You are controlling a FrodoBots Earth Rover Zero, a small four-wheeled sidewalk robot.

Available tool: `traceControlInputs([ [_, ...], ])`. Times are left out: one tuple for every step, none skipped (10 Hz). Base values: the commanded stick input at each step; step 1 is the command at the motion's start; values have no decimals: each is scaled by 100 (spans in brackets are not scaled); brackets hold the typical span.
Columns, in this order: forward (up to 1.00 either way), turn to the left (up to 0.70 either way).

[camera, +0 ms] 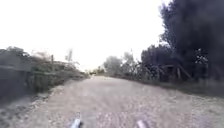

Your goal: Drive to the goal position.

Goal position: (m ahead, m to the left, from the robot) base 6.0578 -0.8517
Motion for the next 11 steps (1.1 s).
traceControlInputs([
  [64, 0],
  [64, 0],
  [64, 0],
  [64, 0],
  [64, 0],
  [64, 7],
  [64, 4],
  [64, 0],
  [64, 0],
  [64, 0],
  [64, 0],
])
